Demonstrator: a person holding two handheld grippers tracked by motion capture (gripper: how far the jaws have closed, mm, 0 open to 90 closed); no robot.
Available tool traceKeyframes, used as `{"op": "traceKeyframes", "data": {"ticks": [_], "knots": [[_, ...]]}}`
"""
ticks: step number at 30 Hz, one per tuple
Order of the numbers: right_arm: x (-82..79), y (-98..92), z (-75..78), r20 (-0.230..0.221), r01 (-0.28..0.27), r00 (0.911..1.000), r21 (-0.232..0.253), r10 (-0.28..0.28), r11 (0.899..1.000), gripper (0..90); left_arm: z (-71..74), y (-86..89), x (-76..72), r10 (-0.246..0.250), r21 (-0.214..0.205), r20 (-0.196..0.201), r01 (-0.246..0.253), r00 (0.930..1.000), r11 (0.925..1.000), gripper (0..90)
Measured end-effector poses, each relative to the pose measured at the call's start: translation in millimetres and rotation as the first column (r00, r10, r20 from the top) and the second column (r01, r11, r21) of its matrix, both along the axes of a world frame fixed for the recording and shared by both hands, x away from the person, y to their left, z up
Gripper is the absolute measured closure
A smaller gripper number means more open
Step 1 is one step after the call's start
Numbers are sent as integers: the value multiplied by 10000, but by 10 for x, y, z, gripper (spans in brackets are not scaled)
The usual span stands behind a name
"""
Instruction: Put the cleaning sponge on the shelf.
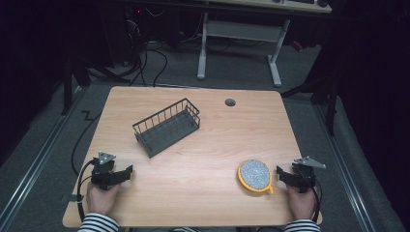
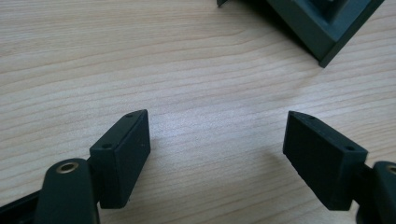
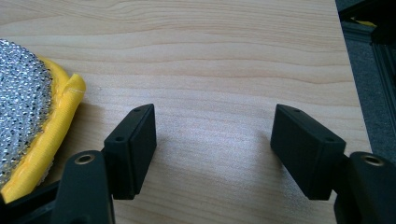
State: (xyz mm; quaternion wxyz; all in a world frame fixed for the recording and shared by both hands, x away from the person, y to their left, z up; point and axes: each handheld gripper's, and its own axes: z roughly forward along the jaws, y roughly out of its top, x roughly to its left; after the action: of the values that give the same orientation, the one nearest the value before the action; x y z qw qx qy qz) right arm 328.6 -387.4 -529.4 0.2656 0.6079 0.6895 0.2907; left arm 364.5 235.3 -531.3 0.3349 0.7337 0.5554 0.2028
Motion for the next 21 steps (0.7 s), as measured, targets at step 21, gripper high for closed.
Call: {"op": "traceKeyframes", "data": {"ticks": [21], "knots": [[-1,1,-1,16,-40,10000,9,40,10000,311,534,-119,52,-588,-591,351,608,9977,9964,227]]}}
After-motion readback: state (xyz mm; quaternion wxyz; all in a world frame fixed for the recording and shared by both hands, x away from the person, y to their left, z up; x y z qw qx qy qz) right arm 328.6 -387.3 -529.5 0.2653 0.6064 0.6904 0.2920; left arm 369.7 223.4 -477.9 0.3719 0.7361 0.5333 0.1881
